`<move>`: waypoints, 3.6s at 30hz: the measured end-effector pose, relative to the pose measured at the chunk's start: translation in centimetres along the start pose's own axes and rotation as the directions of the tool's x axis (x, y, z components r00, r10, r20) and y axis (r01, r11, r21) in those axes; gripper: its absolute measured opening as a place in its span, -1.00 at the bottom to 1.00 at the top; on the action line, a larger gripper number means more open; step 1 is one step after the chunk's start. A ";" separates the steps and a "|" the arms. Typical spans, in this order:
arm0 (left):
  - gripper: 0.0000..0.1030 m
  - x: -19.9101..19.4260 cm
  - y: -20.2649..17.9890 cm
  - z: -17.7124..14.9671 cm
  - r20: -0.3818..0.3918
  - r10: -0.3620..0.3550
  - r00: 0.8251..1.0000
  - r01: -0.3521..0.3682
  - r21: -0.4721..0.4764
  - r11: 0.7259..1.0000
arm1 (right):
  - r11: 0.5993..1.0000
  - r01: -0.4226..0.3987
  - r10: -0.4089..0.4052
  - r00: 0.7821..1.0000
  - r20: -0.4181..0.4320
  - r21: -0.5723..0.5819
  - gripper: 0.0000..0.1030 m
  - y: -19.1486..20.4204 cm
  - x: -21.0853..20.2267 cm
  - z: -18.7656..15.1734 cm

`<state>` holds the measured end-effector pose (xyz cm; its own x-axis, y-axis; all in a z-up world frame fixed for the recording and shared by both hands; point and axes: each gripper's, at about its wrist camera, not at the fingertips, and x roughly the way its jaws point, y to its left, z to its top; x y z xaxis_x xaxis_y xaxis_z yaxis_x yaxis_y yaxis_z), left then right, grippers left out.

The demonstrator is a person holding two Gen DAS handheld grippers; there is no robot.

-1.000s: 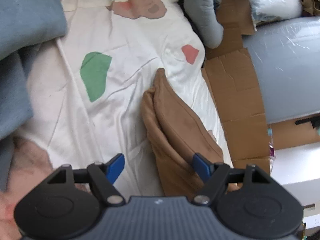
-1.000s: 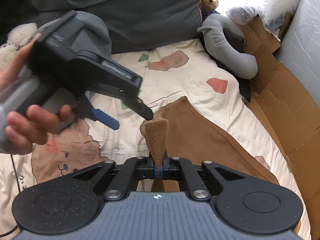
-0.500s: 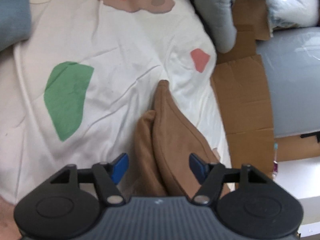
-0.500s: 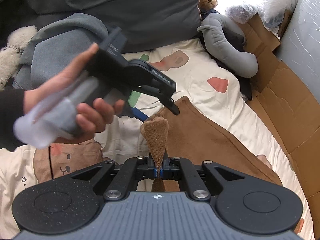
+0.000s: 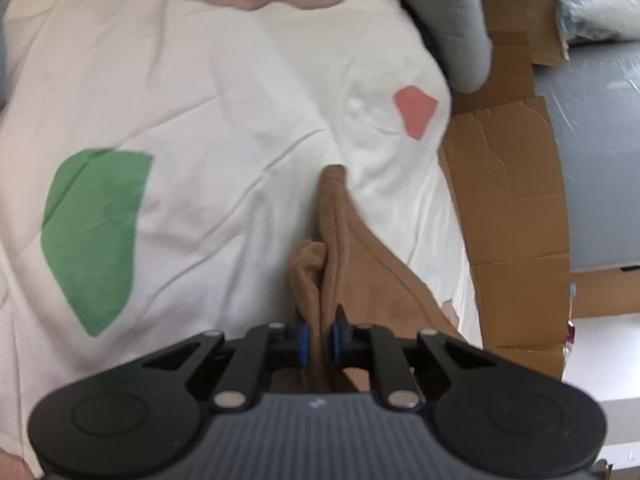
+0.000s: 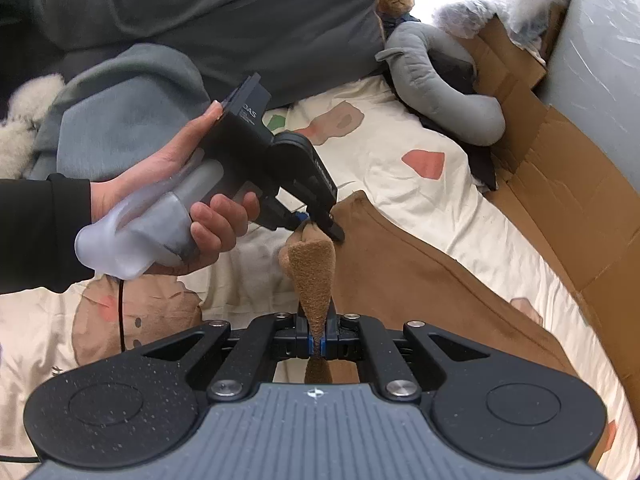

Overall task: Fold clothes
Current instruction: 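Lift the shirt corner with the right gripper while the left gripper holds the edge, then fold the held corner over the shirt with the right gripper while the left gripper holds the edge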

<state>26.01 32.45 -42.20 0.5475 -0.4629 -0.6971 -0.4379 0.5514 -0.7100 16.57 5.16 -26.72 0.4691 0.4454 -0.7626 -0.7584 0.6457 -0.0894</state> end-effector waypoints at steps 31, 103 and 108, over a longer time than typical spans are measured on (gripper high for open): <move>-0.81 5.2 -20.7 -6.8 -0.025 0.022 0.999 -0.013 0.312 0.950 | 0.911 -0.015 -0.024 0.996 0.089 0.413 -0.97 -12.0 -8.7 -10.3; -0.81 27.6 -35.9 -27.0 -0.112 0.341 0.933 -0.165 0.711 0.684 | 0.289 -0.094 0.082 0.994 0.073 0.953 -0.99 -24.1 -10.0 -34.4; -0.81 28.5 -35.9 -27.8 -0.092 0.367 0.925 -0.187 0.731 0.656 | 0.221 -0.089 0.095 0.993 0.070 0.971 -0.99 -24.2 -9.0 -36.0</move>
<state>37.50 -19.86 -39.32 0.2799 -0.2898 -0.9152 0.1317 0.9559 -0.2624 14.40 -36.82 -40.76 0.4254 0.5468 -0.7211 0.2303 0.7052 0.6706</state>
